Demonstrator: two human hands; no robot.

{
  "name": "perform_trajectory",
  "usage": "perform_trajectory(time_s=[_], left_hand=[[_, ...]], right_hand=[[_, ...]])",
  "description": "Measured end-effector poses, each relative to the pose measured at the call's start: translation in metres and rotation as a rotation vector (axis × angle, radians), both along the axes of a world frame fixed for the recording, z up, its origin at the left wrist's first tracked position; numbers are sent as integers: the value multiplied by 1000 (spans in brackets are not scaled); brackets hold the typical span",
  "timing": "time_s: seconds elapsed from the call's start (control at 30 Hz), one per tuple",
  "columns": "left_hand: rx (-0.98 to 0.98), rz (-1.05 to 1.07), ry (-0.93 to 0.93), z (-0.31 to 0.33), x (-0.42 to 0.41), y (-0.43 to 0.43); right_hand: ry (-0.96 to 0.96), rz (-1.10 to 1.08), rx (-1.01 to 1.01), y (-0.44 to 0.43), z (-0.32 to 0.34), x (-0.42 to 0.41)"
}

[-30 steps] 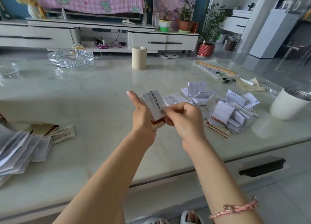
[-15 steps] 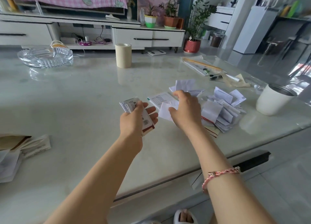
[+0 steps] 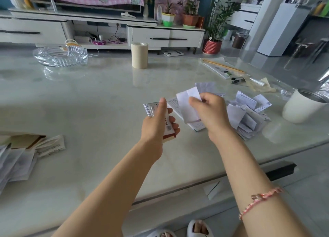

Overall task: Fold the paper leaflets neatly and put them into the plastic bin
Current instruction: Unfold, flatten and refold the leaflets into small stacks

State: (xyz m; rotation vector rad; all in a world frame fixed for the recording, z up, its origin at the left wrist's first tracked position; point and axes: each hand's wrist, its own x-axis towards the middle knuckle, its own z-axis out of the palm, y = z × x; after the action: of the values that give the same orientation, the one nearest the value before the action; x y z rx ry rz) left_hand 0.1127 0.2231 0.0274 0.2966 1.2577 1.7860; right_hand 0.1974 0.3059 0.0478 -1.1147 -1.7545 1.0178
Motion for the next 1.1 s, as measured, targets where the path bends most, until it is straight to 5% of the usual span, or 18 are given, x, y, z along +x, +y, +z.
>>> perform_trajectory(time_s=[0.1,0.43,0.63,0.77,1.0,1.1], left_hand=[[-5,-20,7,0,-2,1],[3,-203,-91,-9,-6,-5],[-16,-82,-148,-15,-12,1],[18,-9,-116,-15,-13,2],[72,124,-152,-16,-18,6],[77,251,-239,-5,-29,10]], right_hand=[[305,147,-281,-30,9,-5],[-263,-44,305,-55,-39,-35],[-251,-120,336,-61,-50,-48],[-186,115,-10,-61,-40,-44],[-213,155,-62,-52,-36,-36],[-232,-5,46,-26,-33,-25]])
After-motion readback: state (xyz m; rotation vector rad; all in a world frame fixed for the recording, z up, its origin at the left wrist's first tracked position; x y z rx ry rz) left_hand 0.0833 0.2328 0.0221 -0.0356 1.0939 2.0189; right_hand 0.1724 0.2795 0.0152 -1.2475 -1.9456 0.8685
